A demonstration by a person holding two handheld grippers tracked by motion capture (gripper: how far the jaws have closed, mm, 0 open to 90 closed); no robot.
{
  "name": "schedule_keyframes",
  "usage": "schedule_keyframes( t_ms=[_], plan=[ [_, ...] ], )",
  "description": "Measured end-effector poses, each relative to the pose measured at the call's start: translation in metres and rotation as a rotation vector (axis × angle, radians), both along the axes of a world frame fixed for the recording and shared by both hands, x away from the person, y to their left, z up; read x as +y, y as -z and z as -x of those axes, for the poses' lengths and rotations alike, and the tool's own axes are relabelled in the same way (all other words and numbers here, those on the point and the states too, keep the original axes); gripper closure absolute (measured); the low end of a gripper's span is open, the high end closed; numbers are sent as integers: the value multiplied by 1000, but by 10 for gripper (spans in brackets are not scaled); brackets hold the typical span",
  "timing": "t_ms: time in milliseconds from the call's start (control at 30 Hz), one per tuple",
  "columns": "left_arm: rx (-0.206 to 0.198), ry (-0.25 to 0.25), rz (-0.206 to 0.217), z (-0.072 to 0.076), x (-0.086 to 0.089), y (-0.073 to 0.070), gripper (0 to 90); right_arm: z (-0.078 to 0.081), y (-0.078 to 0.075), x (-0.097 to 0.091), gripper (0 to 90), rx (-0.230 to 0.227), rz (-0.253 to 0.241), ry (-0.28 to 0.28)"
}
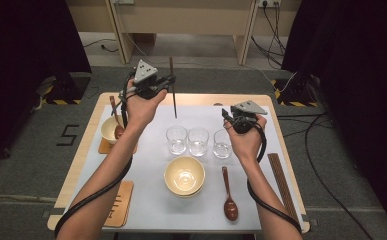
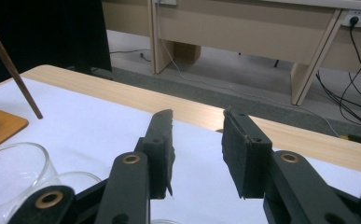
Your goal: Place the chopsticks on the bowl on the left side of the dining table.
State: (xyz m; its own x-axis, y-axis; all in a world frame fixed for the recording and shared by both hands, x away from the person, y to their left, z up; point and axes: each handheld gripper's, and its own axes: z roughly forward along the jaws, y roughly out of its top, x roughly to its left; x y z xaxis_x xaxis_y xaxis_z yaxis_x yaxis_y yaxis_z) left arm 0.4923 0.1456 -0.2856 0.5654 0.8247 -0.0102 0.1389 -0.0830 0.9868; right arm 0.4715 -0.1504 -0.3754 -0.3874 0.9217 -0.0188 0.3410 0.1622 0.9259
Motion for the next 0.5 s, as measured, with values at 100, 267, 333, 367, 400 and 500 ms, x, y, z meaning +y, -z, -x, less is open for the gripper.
schedule_keyframes(
  t_ms=[100, 267, 333, 367, 400, 500],
  plan=[
    [-1, -3, -3, 2, 2, -1, 841, 1, 2, -5, 638, -2, -2, 7],
    [0, -11, 5, 5, 7, -1, 841, 3, 5, -13, 638, 4, 2, 19],
    [1, -11, 7, 6, 9, -1, 841, 3, 7, -15, 639, 4, 5, 21],
    [0, -13, 3, 6, 10, -1, 841, 4, 8, -16, 638, 9, 3, 23],
    [-1, -16, 3, 6, 11, -1, 841, 4, 8, -17, 638, 10, 5, 24],
    [1, -20, 2, 7, 14, -1, 841, 6, 10, -22, 638, 12, 5, 33]
  ],
)
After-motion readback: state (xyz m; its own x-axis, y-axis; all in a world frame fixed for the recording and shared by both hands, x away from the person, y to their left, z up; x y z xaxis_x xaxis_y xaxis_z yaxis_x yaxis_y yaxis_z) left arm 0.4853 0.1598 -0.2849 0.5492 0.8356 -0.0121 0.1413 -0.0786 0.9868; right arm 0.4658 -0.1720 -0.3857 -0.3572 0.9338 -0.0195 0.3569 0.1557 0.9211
